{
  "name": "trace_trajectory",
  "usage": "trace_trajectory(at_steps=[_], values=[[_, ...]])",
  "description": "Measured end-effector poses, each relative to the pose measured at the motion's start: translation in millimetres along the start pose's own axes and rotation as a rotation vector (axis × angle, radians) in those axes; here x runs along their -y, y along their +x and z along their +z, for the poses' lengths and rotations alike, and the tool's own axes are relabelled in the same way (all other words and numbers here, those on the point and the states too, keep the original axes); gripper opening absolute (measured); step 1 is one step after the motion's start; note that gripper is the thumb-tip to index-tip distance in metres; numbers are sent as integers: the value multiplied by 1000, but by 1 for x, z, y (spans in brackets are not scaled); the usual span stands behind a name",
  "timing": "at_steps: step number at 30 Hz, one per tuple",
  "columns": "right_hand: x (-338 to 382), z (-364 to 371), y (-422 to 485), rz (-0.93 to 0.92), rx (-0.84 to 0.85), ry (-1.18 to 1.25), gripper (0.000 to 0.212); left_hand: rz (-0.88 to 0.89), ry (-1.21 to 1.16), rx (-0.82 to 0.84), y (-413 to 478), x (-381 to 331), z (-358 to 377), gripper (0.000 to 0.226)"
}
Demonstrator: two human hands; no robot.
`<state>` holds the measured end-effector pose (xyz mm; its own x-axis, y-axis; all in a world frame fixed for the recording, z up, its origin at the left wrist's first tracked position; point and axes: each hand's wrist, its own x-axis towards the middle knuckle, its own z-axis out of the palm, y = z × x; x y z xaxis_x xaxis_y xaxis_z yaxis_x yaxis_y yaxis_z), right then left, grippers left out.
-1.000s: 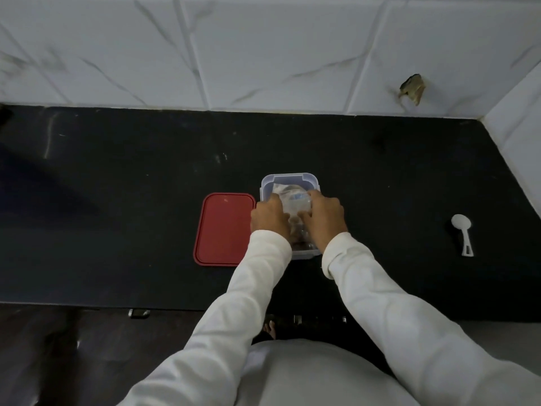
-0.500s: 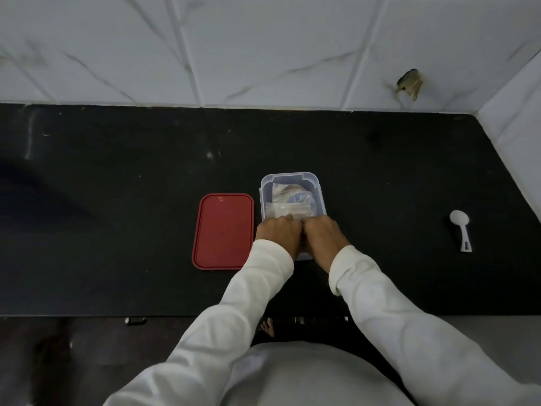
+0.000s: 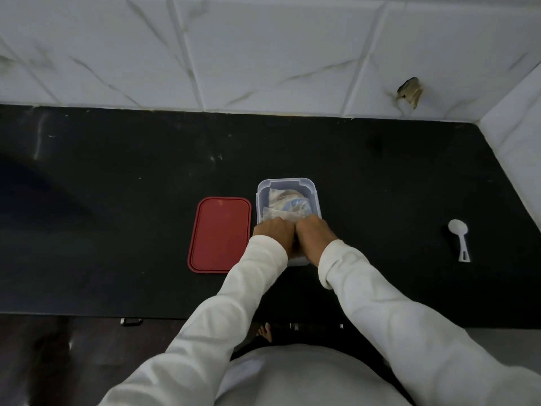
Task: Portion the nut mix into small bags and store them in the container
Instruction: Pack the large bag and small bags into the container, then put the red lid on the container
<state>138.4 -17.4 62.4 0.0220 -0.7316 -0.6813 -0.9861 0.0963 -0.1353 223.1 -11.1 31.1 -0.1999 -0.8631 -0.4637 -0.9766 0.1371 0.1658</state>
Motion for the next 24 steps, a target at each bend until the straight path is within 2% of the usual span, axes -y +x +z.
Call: trace_trajectory(at_steps=[2, 4, 5, 8, 10, 12, 15, 18, 21, 24], values=[[1, -7, 1, 44, 73, 44, 35, 24, -42, -71, -6, 1, 2, 28], [-3, -3, -8, 29, 79, 33, 36, 68, -96, -225, -16, 4, 3, 26], [-7, 2, -13, -31, -31, 22, 31, 103, -155, -350, -21, 7, 5, 25], [-9, 19, -31, -384, -578, 101, 23, 196, -404, -757, -32, 27, 14, 29], [4, 23, -38, -534, -710, 280, 23, 132, -515, -895, -39, 47, 15, 31], [24, 27, -39, -602, -735, 386, 27, 31, -577, -974, -46, 70, 14, 28], [55, 43, -36, -590, -592, 362, 40, -170, -617, -956, -49, 102, 23, 34], [77, 64, -22, -566, -385, 333, 48, -401, -638, -718, -44, 130, 43, 36], [91, 80, -4, -500, -206, 366, 43, -525, -706, -586, -44, 144, 54, 37], [99, 90, 9, -452, -154, 307, 35, -606, -801, -515, -44, 147, 56, 37]])
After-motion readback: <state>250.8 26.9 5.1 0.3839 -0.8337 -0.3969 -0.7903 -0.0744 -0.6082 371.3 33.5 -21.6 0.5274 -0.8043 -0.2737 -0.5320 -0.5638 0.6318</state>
